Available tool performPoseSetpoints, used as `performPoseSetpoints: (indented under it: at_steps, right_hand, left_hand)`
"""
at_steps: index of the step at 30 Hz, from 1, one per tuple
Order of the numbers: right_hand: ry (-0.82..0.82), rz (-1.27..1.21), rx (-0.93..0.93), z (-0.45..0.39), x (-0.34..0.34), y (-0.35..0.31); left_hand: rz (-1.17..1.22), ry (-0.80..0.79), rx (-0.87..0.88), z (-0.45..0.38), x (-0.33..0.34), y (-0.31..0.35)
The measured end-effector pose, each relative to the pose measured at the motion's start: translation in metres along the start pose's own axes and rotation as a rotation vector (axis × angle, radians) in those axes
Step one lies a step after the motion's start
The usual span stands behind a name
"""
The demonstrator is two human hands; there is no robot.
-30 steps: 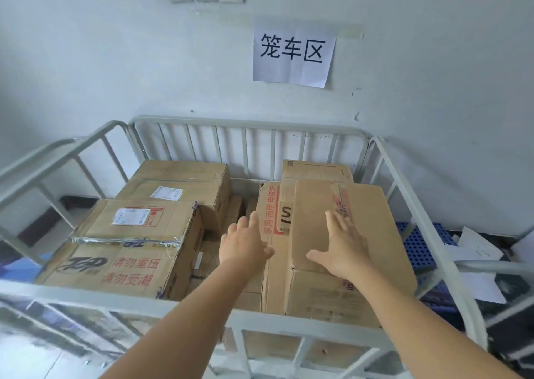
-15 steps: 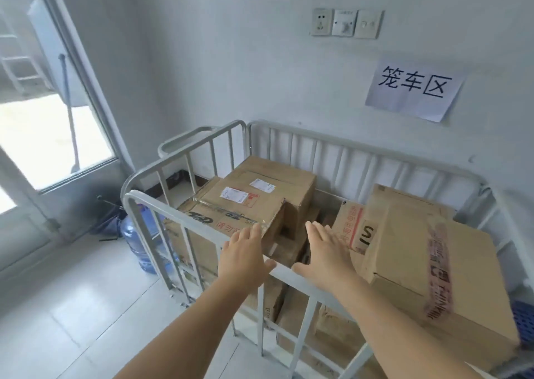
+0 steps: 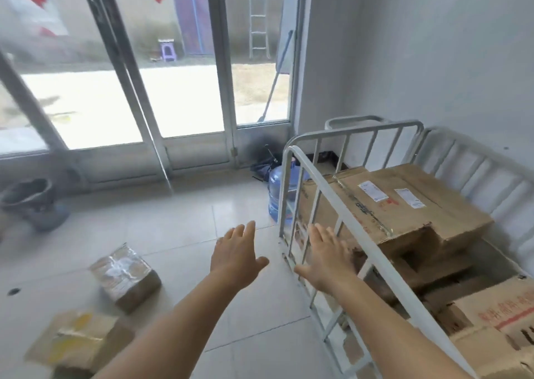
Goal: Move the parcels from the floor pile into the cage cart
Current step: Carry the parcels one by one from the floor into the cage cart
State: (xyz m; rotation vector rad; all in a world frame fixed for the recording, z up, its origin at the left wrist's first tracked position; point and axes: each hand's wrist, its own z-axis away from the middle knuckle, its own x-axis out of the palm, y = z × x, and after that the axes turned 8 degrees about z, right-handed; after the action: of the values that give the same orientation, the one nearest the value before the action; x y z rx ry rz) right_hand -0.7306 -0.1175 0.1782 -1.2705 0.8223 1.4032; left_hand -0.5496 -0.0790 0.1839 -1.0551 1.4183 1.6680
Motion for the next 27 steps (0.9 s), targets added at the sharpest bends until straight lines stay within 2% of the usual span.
performPoseSetpoints:
  at_steps: [13, 20, 27]
  right_hand:
    - [-0.103, 0.137, -0.496, -0.001, 0.059, -0.207]
    - [-0.184, 0.218, -0.646, 0.018, 0.103, -0.321]
    - [-0.266, 0.242, -0.718, 0.040, 0.150, -0.421]
  left_hand:
    - [0.040, 0.161, -0.537, 0.122, -0.037, -0.179]
    - [0.104, 0.165, -0.790, 0.199, -0.048, -0.285]
    - [0.195, 0.155, -0.979, 0.258, -0.058, -0.380]
